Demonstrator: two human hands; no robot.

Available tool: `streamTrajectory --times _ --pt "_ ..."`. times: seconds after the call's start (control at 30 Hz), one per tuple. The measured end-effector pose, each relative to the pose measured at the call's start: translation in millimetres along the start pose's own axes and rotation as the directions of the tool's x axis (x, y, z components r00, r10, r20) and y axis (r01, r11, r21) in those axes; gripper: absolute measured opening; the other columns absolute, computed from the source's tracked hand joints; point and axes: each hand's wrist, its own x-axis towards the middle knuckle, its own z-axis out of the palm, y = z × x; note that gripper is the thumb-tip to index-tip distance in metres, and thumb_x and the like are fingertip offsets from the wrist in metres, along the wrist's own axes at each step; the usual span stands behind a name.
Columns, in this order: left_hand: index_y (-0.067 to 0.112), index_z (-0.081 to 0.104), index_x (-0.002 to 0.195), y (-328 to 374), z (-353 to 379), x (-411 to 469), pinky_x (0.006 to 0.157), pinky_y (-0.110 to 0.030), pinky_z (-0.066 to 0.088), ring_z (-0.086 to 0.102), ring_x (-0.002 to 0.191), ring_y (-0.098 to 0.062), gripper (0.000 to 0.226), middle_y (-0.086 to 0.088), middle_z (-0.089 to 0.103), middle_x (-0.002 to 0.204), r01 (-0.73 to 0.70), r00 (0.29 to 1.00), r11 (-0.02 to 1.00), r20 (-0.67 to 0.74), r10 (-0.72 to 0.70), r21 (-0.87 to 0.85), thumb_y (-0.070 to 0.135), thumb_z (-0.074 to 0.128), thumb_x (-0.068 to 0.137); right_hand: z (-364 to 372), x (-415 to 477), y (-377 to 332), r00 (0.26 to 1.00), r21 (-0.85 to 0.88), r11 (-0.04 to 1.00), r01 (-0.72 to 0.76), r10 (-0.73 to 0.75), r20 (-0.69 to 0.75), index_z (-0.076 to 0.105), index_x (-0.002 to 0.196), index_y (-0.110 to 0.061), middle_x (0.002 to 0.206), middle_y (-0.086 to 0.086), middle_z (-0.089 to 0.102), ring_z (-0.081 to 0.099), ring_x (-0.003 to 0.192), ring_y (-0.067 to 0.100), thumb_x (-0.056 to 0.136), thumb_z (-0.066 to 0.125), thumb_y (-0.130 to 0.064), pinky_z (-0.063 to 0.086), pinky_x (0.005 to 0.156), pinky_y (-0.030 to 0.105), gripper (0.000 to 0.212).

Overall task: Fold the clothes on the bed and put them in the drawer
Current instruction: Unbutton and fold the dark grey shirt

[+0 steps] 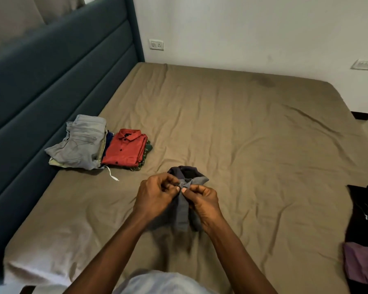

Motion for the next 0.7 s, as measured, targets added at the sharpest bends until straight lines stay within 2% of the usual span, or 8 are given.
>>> streamTrajectory --times 0.1,0.2,0.27,0.37,0.43,0.53,0.7 --pt "0.03 0.077 0.088 -4 5 -4 0.071 -0.03 0.059 0.07 0.075 0.0 0.008 0.018 0.074 0.078 -0.043 0.999 0.997 0.003 0.044 -0.058 0.023 0.079 0.086 -1 2 8 0.997 0.011 0.999 0.03 -0.029 -0.078 0.069 0.087 0.009 0.091 0.032 0.071 0.068 0.094 0.055 0.079 0.082 -0.009 0.056 0.091 0.063 0.023" --pt "0.027 0.078 0.088 -6 9 -6 0.07 -0.028 0.059 0.071 0.076 -0.003 0.008 0.014 0.075 0.079 -0.039 0.999 0.994 -0.003 0.039 -0.1 0.019 0.077 0.087 -1 -3 6 0.991 -0.016 0.996 0.091 -0.092 -0.1 0.074 0.089 0.002 0.09 0.022 0.076 0.072 0.094 0.044 0.086 0.078 0.0 0.059 0.092 0.05 0.006" --pt "0.023 0.079 0.087 -7 9 -4 0.069 -0.032 0.059 0.072 0.073 -0.011 0.011 0.005 0.076 0.077 0.052 0.998 0.975 0.045 -0.043 -0.217 0.012 0.077 0.088 -1 -8 2 0.983 -0.053 0.989 0.138 -0.144 -0.114 0.076 0.088 -0.006 0.09 0.015 0.078 0.075 0.092 0.032 0.086 0.077 0.001 0.061 0.089 0.04 0.008" --pt "0.01 0.079 0.086 -4 9 0 0.064 -0.032 0.054 0.067 0.065 -0.018 0.012 -0.011 0.075 0.073 0.226 0.968 0.891 0.193 -0.16 -0.395 0.0 0.073 0.09 -1 -12 0 0.966 -0.138 0.966 0.218 -0.234 -0.112 0.076 0.081 -0.02 0.085 0.003 0.078 0.075 0.083 0.016 0.085 0.076 0.004 0.059 0.081 0.028 0.025" --pt "0.005 0.077 0.085 -1 9 2 0.063 -0.029 0.054 0.065 0.063 -0.019 0.01 -0.014 0.073 0.073 0.33 0.938 0.823 0.258 -0.232 -0.463 -0.003 0.072 0.089 -3 -13 2 0.955 -0.205 0.943 0.261 -0.284 -0.089 0.075 0.08 -0.025 0.082 -0.003 0.077 0.073 0.08 0.008 0.085 0.074 0.005 0.058 0.082 0.026 0.031" --pt "0.003 0.074 0.086 1 10 6 0.06 -0.028 0.056 0.062 0.057 -0.017 0.009 -0.014 0.071 0.071 0.459 0.887 0.706 0.327 -0.327 -0.539 -0.005 0.071 0.088 -5 -14 2 0.932 -0.336 0.885 0.324 -0.358 -0.046 0.079 0.088 -0.02 0.088 -0.004 0.079 0.074 0.088 0.007 0.086 0.073 0.001 0.059 0.089 0.029 0.022" --pt "0.006 0.07 0.085 -3 10 11 0.052 -0.02 0.056 0.062 0.051 -0.01 0.014 -0.007 0.07 0.065 0.618 0.786 0.5 0.49 -0.377 -0.606 -0.005 0.065 0.093 -10 -20 -9 0.924 -0.486 0.8 0.353 -0.379 0.048 0.082 0.102 -0.016 0.095 -0.007 0.079 0.072 0.092 0.001 0.09 0.07 -0.007 0.056 0.086 0.02 0.019"
